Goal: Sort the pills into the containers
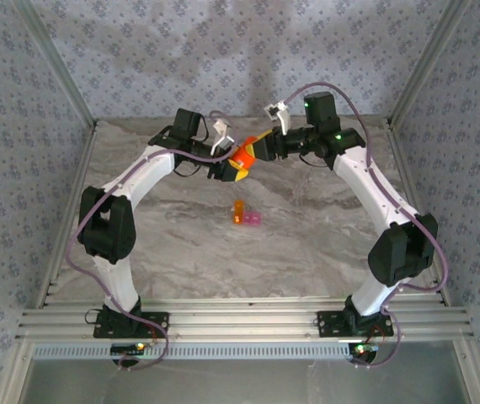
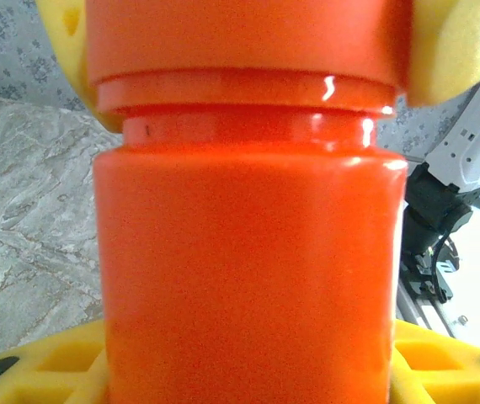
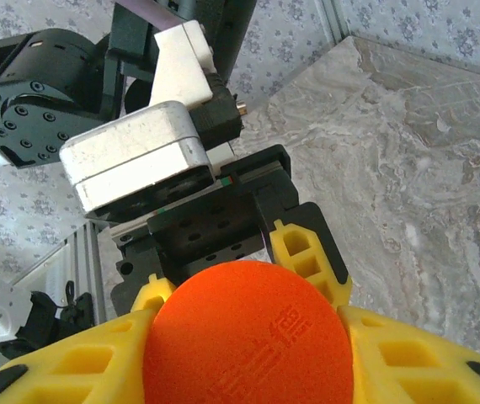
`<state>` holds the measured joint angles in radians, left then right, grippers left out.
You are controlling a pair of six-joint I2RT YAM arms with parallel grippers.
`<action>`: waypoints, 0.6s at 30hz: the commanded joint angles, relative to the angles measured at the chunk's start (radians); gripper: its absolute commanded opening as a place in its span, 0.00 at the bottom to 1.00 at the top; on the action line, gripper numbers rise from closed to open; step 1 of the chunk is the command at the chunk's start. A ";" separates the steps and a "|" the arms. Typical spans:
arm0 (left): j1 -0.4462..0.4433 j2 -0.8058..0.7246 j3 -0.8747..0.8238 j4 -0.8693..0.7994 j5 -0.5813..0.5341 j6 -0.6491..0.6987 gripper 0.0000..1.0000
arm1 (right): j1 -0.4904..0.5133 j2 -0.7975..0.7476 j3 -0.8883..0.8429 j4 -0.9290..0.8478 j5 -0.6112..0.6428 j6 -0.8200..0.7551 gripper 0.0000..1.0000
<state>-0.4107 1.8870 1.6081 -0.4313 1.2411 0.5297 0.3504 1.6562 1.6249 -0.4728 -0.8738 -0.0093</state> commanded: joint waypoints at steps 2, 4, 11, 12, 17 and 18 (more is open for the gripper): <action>-0.006 -0.039 0.032 -0.003 0.057 0.022 0.00 | -0.003 0.008 0.017 -0.010 -0.008 0.003 0.33; -0.006 -0.042 0.028 0.006 0.055 0.020 0.00 | -0.010 0.002 0.004 -0.010 -0.024 0.003 0.31; -0.005 -0.069 -0.019 0.121 0.038 -0.049 0.00 | -0.061 -0.037 -0.120 0.187 -0.031 0.172 0.20; -0.005 -0.073 -0.025 0.139 0.034 -0.061 0.00 | -0.063 -0.042 -0.142 0.221 -0.035 0.202 0.19; -0.006 -0.083 -0.044 0.191 0.029 -0.092 0.00 | -0.048 -0.045 -0.188 0.273 -0.031 0.252 0.18; -0.007 -0.086 -0.054 0.212 0.025 -0.105 0.00 | -0.044 -0.048 -0.200 0.294 -0.025 0.268 0.18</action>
<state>-0.4183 1.8866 1.5604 -0.3309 1.2003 0.4377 0.3103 1.6264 1.4582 -0.2398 -0.9268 0.1730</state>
